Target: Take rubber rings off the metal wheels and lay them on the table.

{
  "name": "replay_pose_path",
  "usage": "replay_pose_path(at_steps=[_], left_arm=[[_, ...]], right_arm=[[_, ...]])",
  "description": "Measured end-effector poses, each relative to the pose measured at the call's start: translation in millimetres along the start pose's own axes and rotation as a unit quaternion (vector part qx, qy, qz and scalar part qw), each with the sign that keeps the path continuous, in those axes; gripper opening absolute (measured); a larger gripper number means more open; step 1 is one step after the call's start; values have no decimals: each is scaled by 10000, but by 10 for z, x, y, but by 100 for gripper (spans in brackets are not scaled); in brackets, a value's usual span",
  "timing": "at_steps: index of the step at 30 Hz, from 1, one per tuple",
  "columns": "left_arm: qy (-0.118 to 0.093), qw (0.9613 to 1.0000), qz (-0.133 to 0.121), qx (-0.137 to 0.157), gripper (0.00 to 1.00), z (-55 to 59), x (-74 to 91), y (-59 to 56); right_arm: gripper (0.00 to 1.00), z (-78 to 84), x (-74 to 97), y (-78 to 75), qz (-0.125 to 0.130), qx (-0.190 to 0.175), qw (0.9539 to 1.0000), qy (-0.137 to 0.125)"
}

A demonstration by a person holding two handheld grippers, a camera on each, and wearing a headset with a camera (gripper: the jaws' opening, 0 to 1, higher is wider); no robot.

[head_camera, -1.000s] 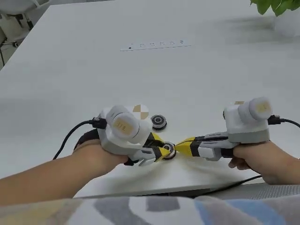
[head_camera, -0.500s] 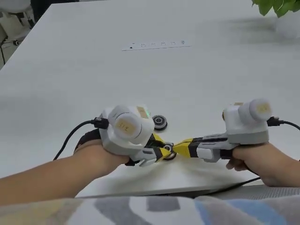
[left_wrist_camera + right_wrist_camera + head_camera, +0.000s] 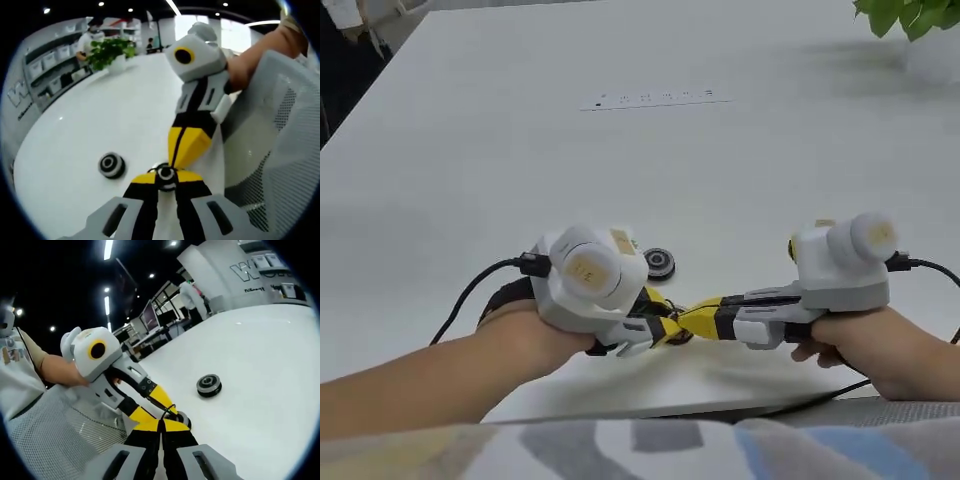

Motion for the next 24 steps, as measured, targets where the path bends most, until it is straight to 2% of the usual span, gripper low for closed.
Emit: replay_pose_path(at_steps=[10,24], left_arm=[[-108,9999,-7,84,13,7,1,4],[-99,9999,73,106,17,-1,24,14]], right_arm=[[0,33,11,-63,202,-24,9998,-13],[0,23,18,-25,139,-85,9998,-77]])
Point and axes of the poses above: the centre of the closed fingertips' face, and the gripper's own axes: x roughly backward along the fingers, y roughly to its left, z roughly out of its underside, the point moved 5 cm from there along x, roughly backward along the fingers, and after that the axes turned 14 degrees about -x, right-handed, at the moved point
